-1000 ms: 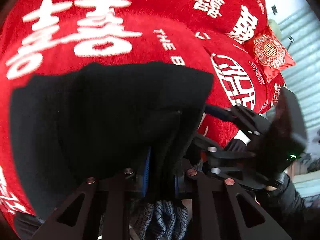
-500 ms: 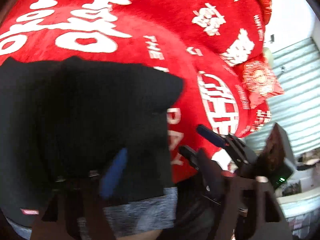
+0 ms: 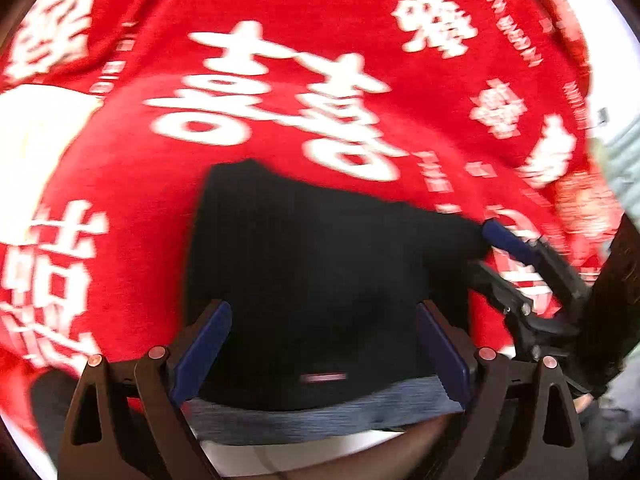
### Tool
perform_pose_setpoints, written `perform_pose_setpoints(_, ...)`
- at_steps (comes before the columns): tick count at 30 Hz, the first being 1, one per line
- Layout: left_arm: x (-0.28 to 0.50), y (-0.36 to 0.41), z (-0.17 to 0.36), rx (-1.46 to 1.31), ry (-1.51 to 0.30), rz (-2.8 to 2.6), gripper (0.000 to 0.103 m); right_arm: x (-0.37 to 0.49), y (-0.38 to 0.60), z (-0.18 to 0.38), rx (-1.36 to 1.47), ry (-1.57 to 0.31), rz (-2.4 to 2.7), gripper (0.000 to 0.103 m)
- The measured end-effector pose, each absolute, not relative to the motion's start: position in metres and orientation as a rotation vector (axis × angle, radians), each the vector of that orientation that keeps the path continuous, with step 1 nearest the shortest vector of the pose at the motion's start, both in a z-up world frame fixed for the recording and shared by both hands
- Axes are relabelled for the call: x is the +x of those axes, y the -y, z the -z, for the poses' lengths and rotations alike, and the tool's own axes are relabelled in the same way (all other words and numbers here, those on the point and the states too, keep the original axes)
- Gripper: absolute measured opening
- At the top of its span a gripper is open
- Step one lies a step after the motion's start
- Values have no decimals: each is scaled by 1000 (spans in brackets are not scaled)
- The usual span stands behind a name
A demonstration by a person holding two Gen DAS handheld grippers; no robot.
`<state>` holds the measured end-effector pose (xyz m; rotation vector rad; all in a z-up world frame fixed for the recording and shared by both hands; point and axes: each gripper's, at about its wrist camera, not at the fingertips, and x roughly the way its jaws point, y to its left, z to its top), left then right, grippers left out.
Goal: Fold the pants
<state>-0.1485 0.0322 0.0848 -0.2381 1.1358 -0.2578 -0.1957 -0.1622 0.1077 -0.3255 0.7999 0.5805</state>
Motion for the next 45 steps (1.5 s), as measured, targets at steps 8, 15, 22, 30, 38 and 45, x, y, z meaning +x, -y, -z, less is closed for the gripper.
perform_pose_setpoints(8, -153, -9, -40, -18, -1131, 159, 102, -177, 180, -72, -311, -987, -434, 58)
perform_pose_setpoints(15, -151, -10, -39, -33, -1126, 171, 102, -225, 185, -82, -322, -979, -433, 82)
perform_pose_setpoints(22, -154, -13, -38, -14, -1128, 200, 103, -227, 199, -57, -214, -1100, -352, 85)
perform_pose_setpoints(30, -155, -12, -36, -1, -1110, 199, 103, -238, 211, -85, -218, -1037, -286, 85)
perform_pose_setpoints(38, -156, -11, -36, 5, -1101, 196, 103, -275, 144, -82, -399, -925, -559, 85)
perform_pose_setpoints(45, -155, -11, -35, 12, -1101, 208, 103, -278, 131, -37, -673, -987, -620, 85)
